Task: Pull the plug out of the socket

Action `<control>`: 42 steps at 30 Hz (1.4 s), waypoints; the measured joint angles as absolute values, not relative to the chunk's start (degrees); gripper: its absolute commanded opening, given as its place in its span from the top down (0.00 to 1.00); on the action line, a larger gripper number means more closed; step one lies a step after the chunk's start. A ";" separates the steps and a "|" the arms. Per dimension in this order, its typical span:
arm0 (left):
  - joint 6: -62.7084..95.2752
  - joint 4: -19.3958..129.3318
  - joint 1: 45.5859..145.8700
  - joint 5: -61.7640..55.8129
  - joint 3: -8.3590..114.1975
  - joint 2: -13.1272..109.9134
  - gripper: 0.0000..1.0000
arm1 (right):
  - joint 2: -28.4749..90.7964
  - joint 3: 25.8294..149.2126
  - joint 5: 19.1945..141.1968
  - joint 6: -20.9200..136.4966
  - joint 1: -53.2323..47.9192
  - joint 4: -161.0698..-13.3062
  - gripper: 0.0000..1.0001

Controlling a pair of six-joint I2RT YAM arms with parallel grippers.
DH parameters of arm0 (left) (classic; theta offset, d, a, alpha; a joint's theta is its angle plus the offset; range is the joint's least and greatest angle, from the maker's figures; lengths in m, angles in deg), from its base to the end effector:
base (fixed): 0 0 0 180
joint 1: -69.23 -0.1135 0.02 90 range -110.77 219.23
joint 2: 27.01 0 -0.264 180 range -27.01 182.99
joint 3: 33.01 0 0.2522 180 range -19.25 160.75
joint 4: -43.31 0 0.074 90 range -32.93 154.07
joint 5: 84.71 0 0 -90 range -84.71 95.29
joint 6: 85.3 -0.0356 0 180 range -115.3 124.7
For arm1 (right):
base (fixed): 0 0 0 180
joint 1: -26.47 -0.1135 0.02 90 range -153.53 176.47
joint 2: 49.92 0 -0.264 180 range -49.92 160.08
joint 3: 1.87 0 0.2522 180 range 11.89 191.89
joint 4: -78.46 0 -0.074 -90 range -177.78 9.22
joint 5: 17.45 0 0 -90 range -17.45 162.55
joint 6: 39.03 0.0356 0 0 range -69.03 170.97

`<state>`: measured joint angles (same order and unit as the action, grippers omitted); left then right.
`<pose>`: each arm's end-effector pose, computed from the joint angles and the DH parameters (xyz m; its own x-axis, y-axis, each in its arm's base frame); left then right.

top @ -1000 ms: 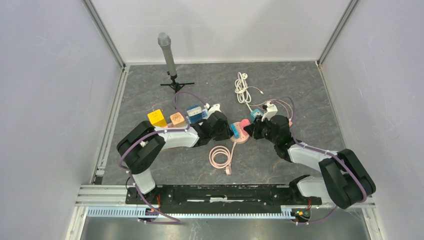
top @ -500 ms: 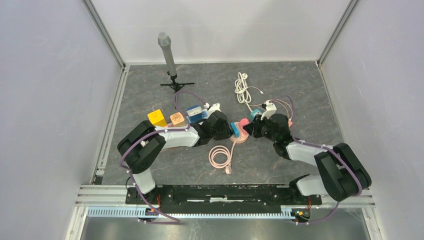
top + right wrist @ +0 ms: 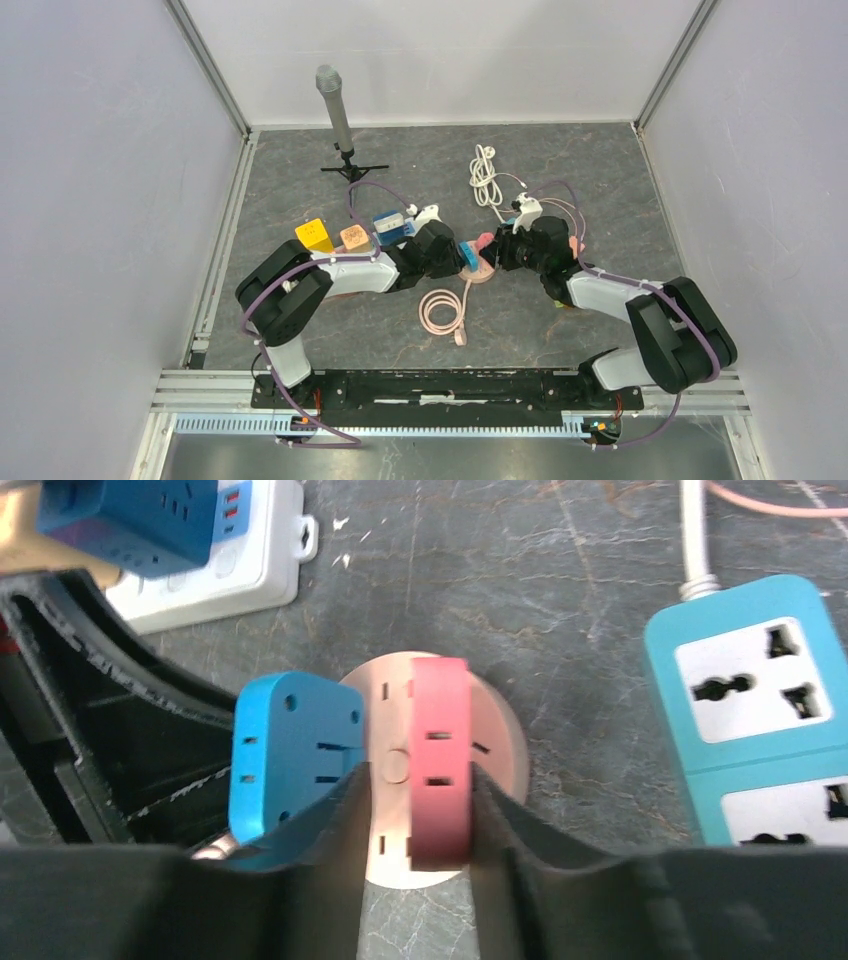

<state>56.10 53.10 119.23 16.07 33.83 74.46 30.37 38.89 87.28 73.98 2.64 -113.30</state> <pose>0.2351 -0.2698 0.1526 -0.8017 -0.2390 -0.5479 0.0643 0.8768 -0.4765 0.2396 0.1157 0.1627 -0.6255 0.1370 -0.7681 -0.3825 0.8042 0.4549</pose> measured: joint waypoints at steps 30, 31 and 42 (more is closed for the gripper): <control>56.10 52.91 119.62 16.33 34.53 75.07 0.60 | 30.48 39.66 88.08 79.05 3.73 -109.89 1.00; 56.10 52.91 119.62 16.31 34.53 75.05 0.60 | 30.48 39.35 88.11 79.18 3.73 -110.37 1.00; 56.10 53.59 119.62 16.27 34.92 75.22 0.60 | 30.50 37.34 89.35 83.55 4.52 -113.85 1.00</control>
